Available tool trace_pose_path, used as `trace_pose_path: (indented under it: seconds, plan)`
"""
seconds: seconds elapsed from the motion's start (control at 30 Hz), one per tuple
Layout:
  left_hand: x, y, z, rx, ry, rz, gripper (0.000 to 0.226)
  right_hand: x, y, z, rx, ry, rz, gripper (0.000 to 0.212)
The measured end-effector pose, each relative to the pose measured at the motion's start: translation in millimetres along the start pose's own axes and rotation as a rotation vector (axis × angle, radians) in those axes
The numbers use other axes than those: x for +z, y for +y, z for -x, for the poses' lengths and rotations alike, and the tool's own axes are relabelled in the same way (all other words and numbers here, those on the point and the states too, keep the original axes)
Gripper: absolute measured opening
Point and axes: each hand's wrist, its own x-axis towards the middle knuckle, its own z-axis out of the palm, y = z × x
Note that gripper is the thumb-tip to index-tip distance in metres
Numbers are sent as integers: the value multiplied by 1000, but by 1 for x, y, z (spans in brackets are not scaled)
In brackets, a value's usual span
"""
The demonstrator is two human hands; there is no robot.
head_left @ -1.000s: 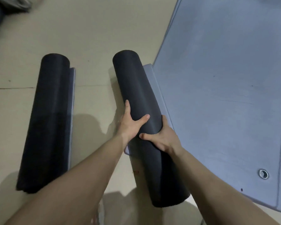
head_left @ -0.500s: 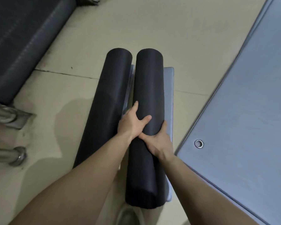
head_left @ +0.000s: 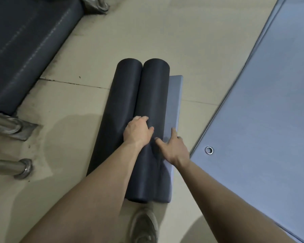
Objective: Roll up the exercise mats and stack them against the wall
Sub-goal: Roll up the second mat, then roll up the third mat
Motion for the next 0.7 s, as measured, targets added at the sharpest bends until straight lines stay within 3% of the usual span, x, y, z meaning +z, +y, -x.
trace_pose_path:
  seconds: [0.2,0.37,0.57,0.7]
  plan:
    - [15,88,59,247,-168,-98,48,-119,105,67,160,156,157,71]
    - [76,185,119,522,-355,-166,48,-193,228,133,351,250,278,58]
    - [193,226,155,773,-503,-368,56,-192,362,145,442,202,379,43]
    - [242,226,144,853,-459,-563,71,-168,410,138,364,253,643,62]
